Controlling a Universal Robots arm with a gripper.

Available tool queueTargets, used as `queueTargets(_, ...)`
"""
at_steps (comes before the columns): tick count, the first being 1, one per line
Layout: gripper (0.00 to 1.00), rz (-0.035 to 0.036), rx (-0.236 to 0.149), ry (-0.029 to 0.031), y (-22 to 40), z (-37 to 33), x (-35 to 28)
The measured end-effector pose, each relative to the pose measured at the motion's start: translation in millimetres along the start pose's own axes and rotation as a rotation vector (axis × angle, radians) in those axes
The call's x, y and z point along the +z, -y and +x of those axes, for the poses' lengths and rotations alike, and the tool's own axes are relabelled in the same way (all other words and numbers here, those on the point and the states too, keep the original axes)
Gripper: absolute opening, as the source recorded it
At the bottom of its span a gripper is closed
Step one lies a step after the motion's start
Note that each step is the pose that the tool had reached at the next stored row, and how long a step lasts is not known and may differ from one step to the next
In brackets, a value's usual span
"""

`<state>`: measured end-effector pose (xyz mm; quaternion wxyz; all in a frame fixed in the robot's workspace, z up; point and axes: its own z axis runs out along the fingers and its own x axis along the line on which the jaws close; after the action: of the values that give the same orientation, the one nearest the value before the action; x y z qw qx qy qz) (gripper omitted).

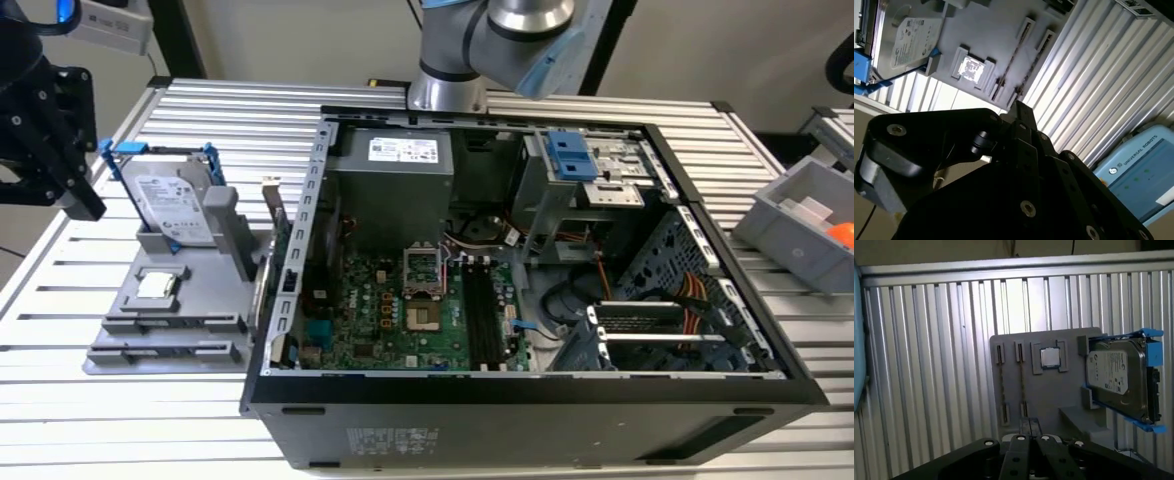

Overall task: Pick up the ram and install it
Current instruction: 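Pick up the ram and move it above insertion slot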

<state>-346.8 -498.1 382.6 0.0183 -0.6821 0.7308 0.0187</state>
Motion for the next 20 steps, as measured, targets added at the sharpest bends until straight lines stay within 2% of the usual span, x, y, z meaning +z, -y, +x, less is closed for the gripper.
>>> queueTargets(12,0.00,-0.0076,-0.146,-0.0004,0.1,0.0,0.1)
queueTargets(20,0.00,-0.0084,-0.160,-0.0005,0.1,0.0,0.2)
